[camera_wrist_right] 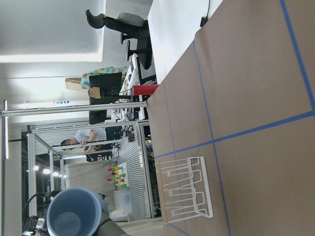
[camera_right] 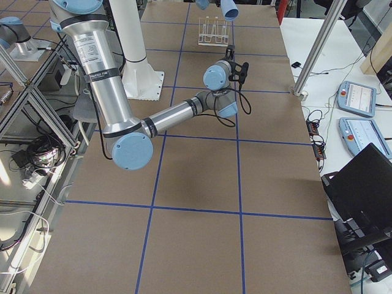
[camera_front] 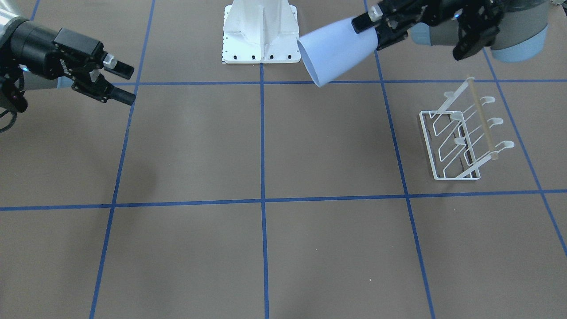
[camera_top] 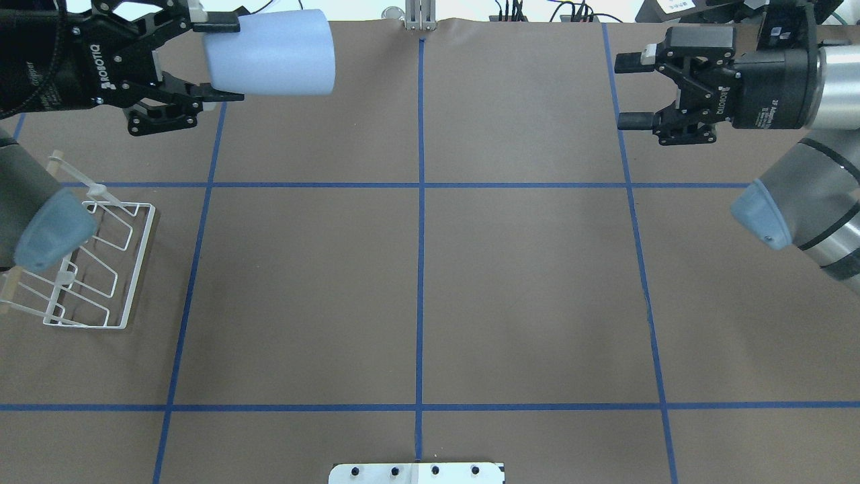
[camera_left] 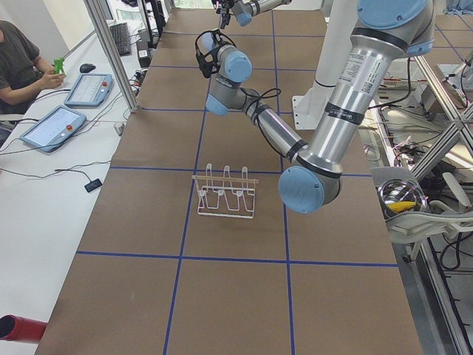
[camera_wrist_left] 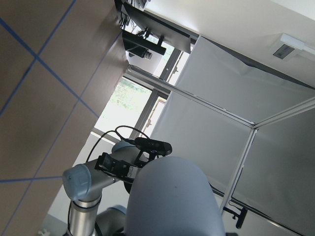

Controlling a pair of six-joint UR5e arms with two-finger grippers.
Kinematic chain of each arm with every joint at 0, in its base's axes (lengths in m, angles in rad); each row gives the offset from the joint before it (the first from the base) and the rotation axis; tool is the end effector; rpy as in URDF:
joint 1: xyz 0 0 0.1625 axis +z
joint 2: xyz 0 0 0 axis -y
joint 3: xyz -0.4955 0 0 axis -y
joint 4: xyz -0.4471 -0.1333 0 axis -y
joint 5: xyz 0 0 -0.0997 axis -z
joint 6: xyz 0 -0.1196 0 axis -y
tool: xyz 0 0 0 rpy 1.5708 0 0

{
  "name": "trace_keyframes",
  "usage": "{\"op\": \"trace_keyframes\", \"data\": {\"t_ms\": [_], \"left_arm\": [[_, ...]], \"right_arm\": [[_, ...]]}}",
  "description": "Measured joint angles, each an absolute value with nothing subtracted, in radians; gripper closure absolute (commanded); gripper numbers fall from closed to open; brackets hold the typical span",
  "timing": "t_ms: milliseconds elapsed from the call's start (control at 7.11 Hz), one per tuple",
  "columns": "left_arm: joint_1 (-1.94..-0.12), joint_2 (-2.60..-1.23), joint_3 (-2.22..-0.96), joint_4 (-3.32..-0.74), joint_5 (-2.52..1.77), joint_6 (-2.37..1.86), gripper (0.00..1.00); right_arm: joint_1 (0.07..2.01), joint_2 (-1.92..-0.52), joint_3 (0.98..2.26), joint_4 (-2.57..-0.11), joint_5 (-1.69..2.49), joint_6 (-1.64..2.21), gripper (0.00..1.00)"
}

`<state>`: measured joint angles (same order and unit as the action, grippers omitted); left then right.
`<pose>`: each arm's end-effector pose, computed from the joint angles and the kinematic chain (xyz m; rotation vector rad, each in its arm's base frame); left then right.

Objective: Hang cup on cup holder
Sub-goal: 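Carry the cup with the left gripper over the wire rack while the right arm withdraws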

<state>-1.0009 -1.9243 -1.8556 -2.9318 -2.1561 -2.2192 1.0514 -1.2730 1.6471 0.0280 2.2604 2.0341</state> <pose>0.2563 -0.5245 0.2289 -0.0294 1.9588 -0.5142 -0.2519 -0.5557 0.3449 0.1151 -1.8895 0.3562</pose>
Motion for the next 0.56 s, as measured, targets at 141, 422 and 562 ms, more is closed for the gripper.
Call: {"op": "trace_keyframes", "data": {"t_ms": [141,422,562], "left_arm": [[-1.061,-1.892,-1.834,-2.831,-2.246,-2.057,1.0],[-1.21,-1.871,-1.813,-2.563,-2.429,-1.719,1.0],[-1.262,-1.862,-1.813,-2.426,-2.476,-1.525,1.0]], "right_arm": [[1.092,-1.315,1.627,-0.002,2.28,1.94,0.0],[1.149,-1.411,1.612,-0.065,2.286,1.746,0.0],[1.179,-1.458,1.609,-0.112,2.288,1.611,0.0]]}}
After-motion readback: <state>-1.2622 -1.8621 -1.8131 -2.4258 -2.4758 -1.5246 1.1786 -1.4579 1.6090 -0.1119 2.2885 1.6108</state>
